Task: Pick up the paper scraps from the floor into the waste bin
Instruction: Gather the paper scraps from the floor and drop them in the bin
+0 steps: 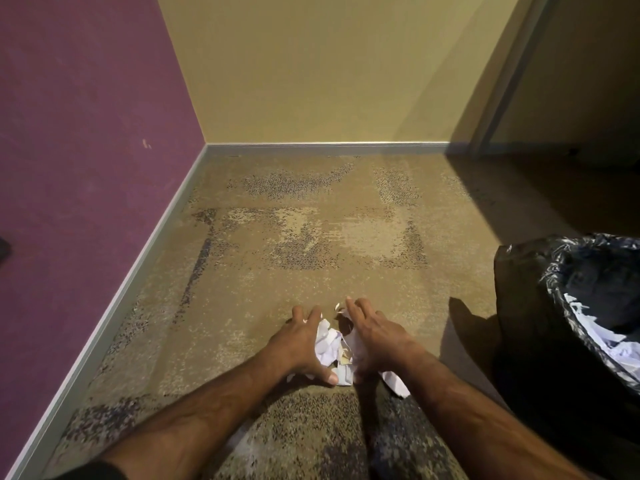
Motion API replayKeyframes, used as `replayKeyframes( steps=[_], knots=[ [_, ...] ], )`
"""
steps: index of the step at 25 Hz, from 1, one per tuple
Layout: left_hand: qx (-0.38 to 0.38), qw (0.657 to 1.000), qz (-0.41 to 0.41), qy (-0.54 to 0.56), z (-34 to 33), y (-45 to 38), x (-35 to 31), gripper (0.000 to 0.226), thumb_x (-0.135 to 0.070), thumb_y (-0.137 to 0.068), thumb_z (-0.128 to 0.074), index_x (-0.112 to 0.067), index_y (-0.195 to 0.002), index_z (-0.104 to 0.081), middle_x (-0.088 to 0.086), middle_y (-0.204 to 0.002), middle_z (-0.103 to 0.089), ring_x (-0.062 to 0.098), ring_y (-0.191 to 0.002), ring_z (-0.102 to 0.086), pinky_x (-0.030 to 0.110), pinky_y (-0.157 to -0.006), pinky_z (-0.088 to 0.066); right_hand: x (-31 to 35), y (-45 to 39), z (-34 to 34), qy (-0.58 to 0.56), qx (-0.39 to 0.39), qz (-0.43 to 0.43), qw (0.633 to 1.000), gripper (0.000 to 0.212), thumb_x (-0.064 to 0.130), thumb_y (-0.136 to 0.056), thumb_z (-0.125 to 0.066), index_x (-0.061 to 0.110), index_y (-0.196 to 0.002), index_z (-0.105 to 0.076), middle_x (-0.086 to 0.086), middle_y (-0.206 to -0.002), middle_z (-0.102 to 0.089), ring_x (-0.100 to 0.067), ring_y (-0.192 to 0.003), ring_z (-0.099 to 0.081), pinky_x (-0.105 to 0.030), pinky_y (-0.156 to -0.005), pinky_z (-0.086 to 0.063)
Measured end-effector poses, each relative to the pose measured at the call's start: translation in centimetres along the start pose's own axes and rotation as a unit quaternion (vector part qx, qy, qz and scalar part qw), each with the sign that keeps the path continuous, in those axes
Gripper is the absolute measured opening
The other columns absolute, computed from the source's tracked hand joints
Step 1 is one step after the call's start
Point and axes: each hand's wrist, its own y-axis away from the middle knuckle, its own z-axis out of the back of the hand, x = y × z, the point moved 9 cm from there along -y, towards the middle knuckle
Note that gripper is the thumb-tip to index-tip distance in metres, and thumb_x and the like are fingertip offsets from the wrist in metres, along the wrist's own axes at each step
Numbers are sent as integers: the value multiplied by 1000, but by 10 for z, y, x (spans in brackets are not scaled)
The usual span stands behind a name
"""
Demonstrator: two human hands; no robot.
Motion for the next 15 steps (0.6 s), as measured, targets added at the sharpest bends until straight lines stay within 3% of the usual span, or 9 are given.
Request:
replayKeyframes(
  steps=[6,9,12,15],
  knots=[
    [-37,997,-65,-11,2,0,-19,91,-54,-66,-86,-31,-141,-41,1,-140,-36,25,-117,-58,34,-87,-51,10,9,-11,-34,-36,30,998,68,30,-81,-74,21,-139,-41,-2,-131,-37,-23,-108,-50,-39,-93,-53],
    [-76,992,-97,11,8,6,-26,63,-59,-72,-78,-30,-124,-56,-2,-121,-51,21,-105,-61,28,-75,-46,10,17,-10,-68,-77,38,994,55,32,-83,-74,21,-132,-52,1,-127,-43,-19,-99,-54,-35,-90,-54],
    [-97,989,-107,26,12,11,-29,47,-68,-74,-71,-31,-100,-62,-6,-97,-49,15,-87,-56,26,-67,-40,10,25,-6,-88,-115,41,989,48,33,-85,-74,19,-128,-58,2,-127,-48,-17,-94,-58,-28,-84,-53],
    [-120,987,-99,51,20,15,-31,37,-61,-77,-71,-26,-84,-61,-7,-90,-56,13,-78,-58,29,-59,-46,14,32,3,-104,-150,43,982,36,27,-84,-74,16,-118,-66,1,-116,-56,-20,-91,-62,-34,-77,-54]
  ],
)
